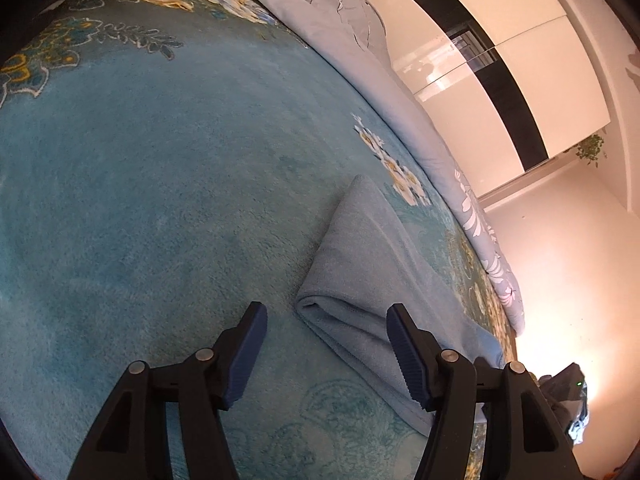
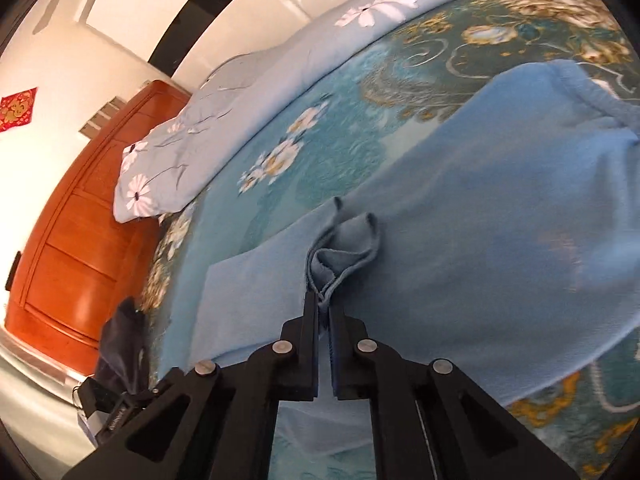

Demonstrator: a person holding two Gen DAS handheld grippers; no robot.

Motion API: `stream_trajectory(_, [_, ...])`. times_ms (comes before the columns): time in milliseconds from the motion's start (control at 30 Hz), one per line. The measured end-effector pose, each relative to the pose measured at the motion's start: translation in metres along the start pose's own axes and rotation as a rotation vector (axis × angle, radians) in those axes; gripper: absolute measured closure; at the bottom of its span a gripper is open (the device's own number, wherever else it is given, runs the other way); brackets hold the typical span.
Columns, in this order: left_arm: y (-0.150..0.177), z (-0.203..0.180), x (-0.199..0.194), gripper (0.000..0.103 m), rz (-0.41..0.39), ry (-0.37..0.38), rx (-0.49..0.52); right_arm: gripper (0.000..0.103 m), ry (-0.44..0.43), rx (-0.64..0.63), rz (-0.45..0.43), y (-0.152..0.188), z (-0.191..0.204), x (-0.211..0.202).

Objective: Fold clothes

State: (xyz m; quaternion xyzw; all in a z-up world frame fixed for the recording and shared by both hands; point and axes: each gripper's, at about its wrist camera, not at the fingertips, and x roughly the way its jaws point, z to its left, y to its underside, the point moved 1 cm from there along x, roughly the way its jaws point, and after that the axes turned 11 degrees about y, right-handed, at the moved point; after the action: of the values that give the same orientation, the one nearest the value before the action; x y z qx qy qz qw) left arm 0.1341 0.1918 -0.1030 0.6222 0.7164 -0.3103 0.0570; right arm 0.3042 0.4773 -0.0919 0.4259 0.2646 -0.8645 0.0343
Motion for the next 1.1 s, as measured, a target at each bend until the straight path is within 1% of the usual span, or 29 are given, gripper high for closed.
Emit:
stream_trajectory(100, [0.001, -0.005, 0.0, 0.036, -0.004, -0.012, 0.006, 0.1, 0.029, 0.014, 0.02, 0.0, -0.013, 0.0])
stream_trajectory(167, [0.001, -0.01, 0.001, 0.036, 0.0, -0.008, 0.019, 0.099, -0.003, 0.025, 0.035, 0.001, -0.022, -0.005])
stream_trajectory(233, [0.001, -0.015, 0.002, 0.036, 0.002, 0.001, 0.035, 0.099, -0.021, 0.07, 0.011, 0.003, -0.036, -0.021])
stream_trajectory(267, [0.0, -0.018, 0.003, 0.036, 0.002, 0.006, 0.042, 0.094, -0.017, 0.091, -0.016, 0.004, -0.046, -0.032])
stream_trajectory(300, [0.0, -0.021, 0.004, 0.035, 0.003, 0.01, 0.05, 0.076, 0.004, 0.125, -0.061, 0.005, -0.059, -0.046])
stream_trajectory(333, [0.0, -0.023, 0.004, 0.035, 0.004, 0.015, 0.058, 0.064, 0.034, 0.17, -0.103, 0.007, -0.075, -0.059])
stream_trajectory(367, [0.0, -0.026, 0.005, 0.034, 0.005, 0.02, 0.066, 0.045, 0.066, 0.216, -0.145, 0.009, -0.09, -0.071])
stream_trajectory(400, [0.0, -0.029, 0.006, 0.034, 0.006, 0.024, 0.074, 0.04, 0.097, 0.261, -0.186, 0.011, -0.106, -0.083])
stream_trajectory(467, [0.0, -0.034, 0.007, 0.033, 0.008, 0.033, 0.089, 0.039, 0.13, 0.312, -0.215, 0.01, -0.126, -0.092])
stream_trajectory(500, [0.0, -0.037, 0.008, 0.033, 0.009, 0.038, 0.097, 0.039, 0.145, 0.336, -0.229, 0.009, -0.136, -0.096])
stream_trajectory(600, [0.004, -0.042, 0.013, 0.032, 0.036, 0.052, 0.108, 0.039, 0.178, 0.366, -0.225, -0.003, -0.145, -0.091])
stream_trajectory(667, [0.006, -0.042, 0.011, 0.032, 0.039, 0.046, 0.115, 0.039, 0.158, 0.385, -0.215, -0.009, -0.148, -0.083])
stream_trajectory(733, [0.003, -0.038, 0.006, 0.032, 0.026, 0.046, 0.105, 0.039, 0.136, 0.405, -0.204, -0.015, -0.151, -0.074])
stream_trajectory(767, [0.002, -0.036, 0.004, 0.032, 0.019, 0.046, 0.099, 0.039, 0.137, 0.418, -0.207, -0.017, -0.153, -0.072])
stream_trajectory(800, [0.0, -0.033, 0.001, 0.032, 0.008, 0.048, 0.091, 0.041, 0.14, 0.42, -0.211, -0.02, -0.152, -0.072])
stream_trajectory(833, [-0.003, -0.03, -0.002, 0.032, -0.003, 0.05, 0.083, 0.045, 0.142, 0.421, -0.216, -0.024, -0.15, -0.073])
stream_trajectory(867, [-0.005, -0.027, -0.005, 0.032, -0.014, 0.051, 0.075, 0.057, 0.144, 0.422, -0.22, -0.027, -0.149, -0.074])
stream_trajectory(900, [-0.007, -0.024, -0.007, 0.031, -0.022, 0.055, 0.066, 0.071, 0.147, 0.424, -0.224, -0.03, -0.148, -0.075])
stream_trajectory(967, [-0.011, -0.017, -0.011, 0.031, -0.033, 0.07, 0.042, 0.083, 0.178, 0.375, -0.216, -0.042, -0.137, -0.077])
stream_trajectory(1033, [-0.014, -0.012, -0.013, 0.03, -0.038, 0.079, 0.028, 0.085, 0.2, 0.296, -0.233, -0.05, -0.116, -0.085])
stream_trajectory(1100, [-0.017, -0.007, -0.016, 0.03, -0.044, 0.089, 0.015, 0.086, 0.239, 0.166, -0.271, -0.057, -0.077, -0.098])
